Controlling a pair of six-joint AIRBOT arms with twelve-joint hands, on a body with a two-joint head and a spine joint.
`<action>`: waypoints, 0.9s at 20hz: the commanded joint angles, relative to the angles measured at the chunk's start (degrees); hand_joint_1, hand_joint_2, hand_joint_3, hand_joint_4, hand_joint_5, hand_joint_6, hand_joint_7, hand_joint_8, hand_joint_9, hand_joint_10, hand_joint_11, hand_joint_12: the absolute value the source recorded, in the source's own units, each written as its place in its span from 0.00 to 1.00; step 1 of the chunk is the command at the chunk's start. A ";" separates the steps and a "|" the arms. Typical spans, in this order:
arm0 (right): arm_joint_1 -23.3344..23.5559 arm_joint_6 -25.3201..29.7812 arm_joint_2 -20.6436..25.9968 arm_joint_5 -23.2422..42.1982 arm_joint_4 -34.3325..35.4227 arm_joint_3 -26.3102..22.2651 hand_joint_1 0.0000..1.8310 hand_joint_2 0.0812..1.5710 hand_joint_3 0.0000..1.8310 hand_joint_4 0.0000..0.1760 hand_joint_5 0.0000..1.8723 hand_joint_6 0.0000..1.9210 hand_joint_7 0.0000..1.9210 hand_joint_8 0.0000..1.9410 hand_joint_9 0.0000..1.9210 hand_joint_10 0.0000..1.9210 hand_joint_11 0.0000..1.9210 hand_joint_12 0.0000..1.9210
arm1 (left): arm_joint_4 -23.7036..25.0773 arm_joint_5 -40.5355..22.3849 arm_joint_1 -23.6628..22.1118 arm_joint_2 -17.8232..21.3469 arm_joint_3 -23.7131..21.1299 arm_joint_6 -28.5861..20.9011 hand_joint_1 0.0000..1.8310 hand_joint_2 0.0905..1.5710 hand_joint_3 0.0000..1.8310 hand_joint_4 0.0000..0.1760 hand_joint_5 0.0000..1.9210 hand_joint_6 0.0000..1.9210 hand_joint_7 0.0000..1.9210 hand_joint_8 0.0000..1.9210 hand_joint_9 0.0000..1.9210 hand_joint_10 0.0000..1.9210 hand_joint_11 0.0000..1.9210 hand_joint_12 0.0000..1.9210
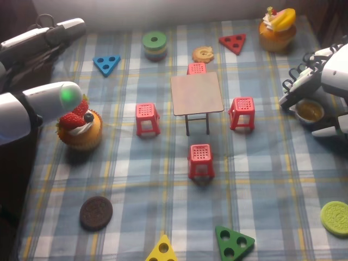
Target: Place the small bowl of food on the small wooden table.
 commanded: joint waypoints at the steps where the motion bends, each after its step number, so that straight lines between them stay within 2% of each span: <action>1: 0.80 -0.05 0.14 4.65 1.17 0.54 0.66 0.60 0.00 0.00 0.44 0.00 0.43 0.01 0.44 0.01 0.24 0.47 | -0.09 -6.92 -0.68 0.18 0.34 -0.85 0.30 0.73 0.00 0.67 0.17 0.01 0.12 0.00 0.09 0.00 0.00 0.22; 2: 1.02 -0.05 -0.06 4.25 1.12 0.79 0.73 0.59 0.00 0.00 0.48 0.01 0.48 0.01 0.48 0.02 0.28 0.50 | -0.09 -6.92 -0.68 0.16 0.34 -0.87 0.29 0.74 0.00 0.69 0.16 0.00 0.11 0.00 0.08 0.00 0.00 0.19; 3: 1.06 -0.05 -0.10 4.18 1.11 0.83 0.73 0.59 0.00 0.00 0.48 0.01 0.48 0.01 0.48 0.02 0.28 0.50 | -0.09 -6.92 -0.68 0.16 0.34 -0.87 0.29 0.74 0.00 0.69 0.16 0.00 0.11 0.00 0.08 0.00 0.00 0.19; 4: 1.20 -0.05 -0.23 4.00 1.05 0.94 0.66 0.65 0.00 0.00 0.55 0.34 0.51 0.00 0.52 0.02 0.30 0.56 | -0.10 -6.92 -0.68 0.15 0.34 -0.87 0.27 0.74 0.00 0.73 0.16 0.00 0.11 0.00 0.08 0.00 0.00 0.17; 5: 1.25 -0.05 -0.31 3.93 1.02 0.98 0.67 0.67 0.00 0.00 0.53 0.46 0.55 0.35 0.55 0.02 0.32 0.58 | -0.13 -6.88 -0.68 0.14 0.34 -0.87 0.28 0.73 0.00 0.64 0.17 0.00 0.11 0.00 0.09 0.00 0.00 0.18; 6: 1.28 -0.05 -0.41 3.90 0.98 1.01 0.67 0.69 0.00 0.02 0.50 0.51 0.54 0.46 0.56 0.03 0.34 0.59 | -0.18 -6.84 -0.68 0.12 0.35 -0.87 0.27 0.73 0.00 0.70 0.16 0.00 0.11 0.00 0.08 0.00 0.00 0.17; 8: 1.28 -0.06 -0.46 3.89 0.98 1.05 0.67 0.69 0.00 0.00 0.49 0.53 0.55 0.49 0.57 0.03 0.33 0.67 | -0.22 -6.77 -0.68 0.09 0.36 -0.87 0.27 0.74 0.00 0.63 0.16 0.00 0.11 0.00 0.08 0.00 0.00 0.20; 9: 1.28 -0.06 -0.46 3.89 0.98 1.10 0.64 0.69 0.00 0.00 0.52 0.51 0.47 0.25 0.54 0.02 0.27 0.71 | -0.24 -6.75 -0.68 0.07 0.36 -0.87 0.28 0.73 0.00 0.61 0.17 0.00 0.11 0.00 0.09 0.00 0.00 0.23; 10: 1.28 -0.06 -0.46 3.87 0.98 1.13 0.66 0.69 0.00 0.00 0.51 0.51 0.52 0.45 0.54 0.02 0.26 0.71 | -0.26 -6.75 -0.68 0.07 0.36 -0.87 0.28 0.73 0.00 0.61 0.17 0.00 0.12 0.00 0.09 0.00 0.00 0.24; 11: 1.28 -0.06 -0.46 3.77 0.98 1.17 0.66 0.69 0.00 0.02 0.49 0.53 0.53 0.48 0.54 0.02 0.24 0.73 | -0.28 -6.75 -0.68 0.07 0.36 -0.87 0.26 0.73 0.00 0.65 0.16 0.00 0.11 0.00 0.09 0.00 0.00 0.21; 12: 1.28 -0.06 -0.46 3.71 0.98 1.17 0.67 0.69 0.00 0.16 0.51 0.53 0.53 0.48 0.54 0.02 0.22 0.74 | -0.30 -6.75 -0.68 0.07 0.35 -0.87 0.26 0.74 0.00 0.61 0.17 0.00 0.11 0.00 0.09 0.00 0.00 0.22; 13: 1.28 -0.06 -0.47 3.62 0.98 1.17 0.67 0.69 0.00 0.16 0.51 0.53 0.54 0.47 0.58 0.04 0.28 0.73 | -0.30 -6.75 -0.68 0.06 0.35 -0.87 0.27 0.73 0.00 0.60 0.17 0.00 0.11 0.00 0.09 0.00 0.00 0.22; 14: 1.28 -0.06 -0.56 3.54 0.94 1.17 0.67 0.68 0.00 0.12 0.52 0.52 0.55 0.45 0.61 0.06 0.33 0.73 | -0.34 -6.75 -0.68 0.06 0.35 -0.87 0.27 0.73 0.00 0.63 0.16 0.00 0.11 0.00 0.10 0.00 0.00 0.22; 15: 1.28 -0.06 -0.65 3.50 0.81 1.16 0.67 0.68 0.00 0.12 0.54 0.50 0.54 0.44 0.60 0.06 0.31 0.73 | -0.35 -6.75 -0.68 0.05 0.35 -0.87 0.27 0.73 0.00 0.62 0.17 0.00 0.11 0.00 0.10 0.00 0.00 0.23; 16: 1.28 -0.06 -0.69 3.50 0.68 1.14 0.68 0.67 0.00 0.12 0.54 0.50 0.57 0.42 0.61 0.08 0.36 0.72 | -0.35 -6.72 -0.68 0.05 0.36 -0.87 0.27 0.73 0.00 0.65 0.16 0.00 0.11 0.00 0.10 0.00 0.00 0.23; 17: 1.36 -0.06 -0.70 3.52 0.56 1.06 0.68 0.67 0.00 0.04 0.56 0.49 0.56 0.39 0.60 0.07 0.33 0.69 | -0.35 -6.64 -0.68 0.03 0.40 -0.87 0.28 0.73 0.00 0.61 0.17 0.00 0.11 0.00 0.09 0.00 0.00 0.21; 18: 1.75 -0.06 -0.69 3.58 0.26 0.87 0.68 0.67 0.00 0.00 0.59 0.46 0.54 0.41 0.58 0.07 0.29 0.70 | -0.38 -6.60 -0.68 0.00 0.44 -0.87 0.30 0.73 0.00 0.55 0.17 0.00 0.11 0.00 0.09 0.00 0.00 0.22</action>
